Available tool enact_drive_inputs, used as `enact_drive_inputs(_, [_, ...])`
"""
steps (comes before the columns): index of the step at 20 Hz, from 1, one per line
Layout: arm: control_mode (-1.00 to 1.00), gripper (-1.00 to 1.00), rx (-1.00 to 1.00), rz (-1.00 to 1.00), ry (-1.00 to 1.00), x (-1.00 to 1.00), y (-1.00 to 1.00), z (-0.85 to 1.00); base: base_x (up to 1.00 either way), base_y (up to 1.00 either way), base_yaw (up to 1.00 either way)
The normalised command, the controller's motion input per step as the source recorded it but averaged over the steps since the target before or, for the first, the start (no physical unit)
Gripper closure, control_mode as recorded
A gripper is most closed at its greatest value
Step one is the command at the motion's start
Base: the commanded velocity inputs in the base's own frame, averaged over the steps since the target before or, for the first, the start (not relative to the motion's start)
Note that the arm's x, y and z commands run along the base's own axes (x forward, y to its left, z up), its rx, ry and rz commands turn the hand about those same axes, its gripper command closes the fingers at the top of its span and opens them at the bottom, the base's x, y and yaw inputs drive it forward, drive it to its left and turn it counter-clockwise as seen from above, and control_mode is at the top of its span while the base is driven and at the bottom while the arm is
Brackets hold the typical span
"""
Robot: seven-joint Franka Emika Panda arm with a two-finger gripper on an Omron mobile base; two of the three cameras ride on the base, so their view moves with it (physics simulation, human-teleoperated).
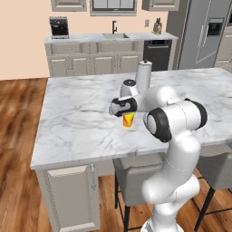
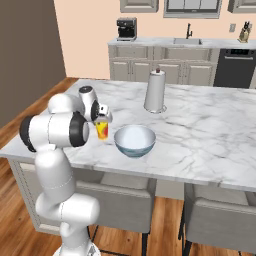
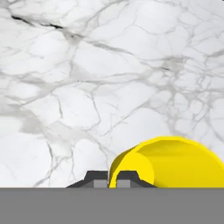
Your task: Place the cup inside the bowl on the dining table and move the bowl to any counter.
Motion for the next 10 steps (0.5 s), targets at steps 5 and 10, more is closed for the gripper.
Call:
enact_drive_inputs(5, [-1.0, 1.0, 0.0, 0.05, 0.02, -0.03, -0.01, 0.44, 0.0, 0.0, 0.0])
enact_drive_inputs(10, [-1.0, 1.0, -0.01, 0.05, 0.0, -0.1, -0.05, 0.51, 0.0, 0.0, 0.0])
